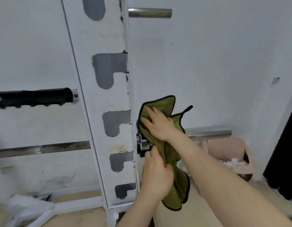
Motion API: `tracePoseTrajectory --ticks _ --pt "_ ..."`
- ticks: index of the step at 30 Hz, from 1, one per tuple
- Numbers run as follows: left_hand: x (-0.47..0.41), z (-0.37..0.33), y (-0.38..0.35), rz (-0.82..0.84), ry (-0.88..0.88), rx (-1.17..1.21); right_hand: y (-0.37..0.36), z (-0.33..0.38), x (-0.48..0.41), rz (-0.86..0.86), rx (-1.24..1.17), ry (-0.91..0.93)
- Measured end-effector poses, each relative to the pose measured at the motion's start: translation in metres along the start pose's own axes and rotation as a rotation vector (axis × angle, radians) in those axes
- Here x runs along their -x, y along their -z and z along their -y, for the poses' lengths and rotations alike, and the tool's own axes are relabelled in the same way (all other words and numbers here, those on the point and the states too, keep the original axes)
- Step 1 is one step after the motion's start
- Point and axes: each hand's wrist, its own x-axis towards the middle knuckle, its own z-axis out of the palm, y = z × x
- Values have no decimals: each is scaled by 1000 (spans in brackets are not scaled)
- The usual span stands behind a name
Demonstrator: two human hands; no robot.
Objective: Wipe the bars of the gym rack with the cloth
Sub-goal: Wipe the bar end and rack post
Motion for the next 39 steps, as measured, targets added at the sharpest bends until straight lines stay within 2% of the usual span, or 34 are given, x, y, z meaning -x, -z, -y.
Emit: tracePoseTrajectory --ticks 3,6,8,11,13,15,20,24,28,31,33,36,39 --pt "-4 14 -5 24 154 -98 -24 -17 -2 330 122 20" --pt "-5 20 -9 -63 151 -97 -12 -24 -16 450 209 78" --pt "-5 20 -10 -109 93 -61 -17 -24 -17 358 333 132" --pt "2 21 -10 -141 0 -35 -45 -26 -1 -19 448 249" --pt "3 24 -6 -150 -28 -47 -56 -33 7 -169 497 302" --pt "-3 26 -6 -170 -53 -55 -52 -37 7 -168 491 338" --pt "-17 12 -16 -155 -91 -16 -24 -37 0 76 285 293" --pt "-33 1 -25 -231 -114 -37 -25 -35 -1 -35 176 137" --pt "-49 -4 -23 -345 -83 -82 -33 -37 -8 -129 301 67" --pt "-59 -4 -20 -435 -47 -88 -36 -40 -17 -94 250 30" --pt "-60 -3 -16 -502 -20 -132 -43 -29 -16 -70 201 96" --pt "-64 4 -12 -547 41 -196 -53 -21 -12 -140 237 256" --pt "-57 5 -24 -455 -84 -274 -38 -57 1 -166 330 286"
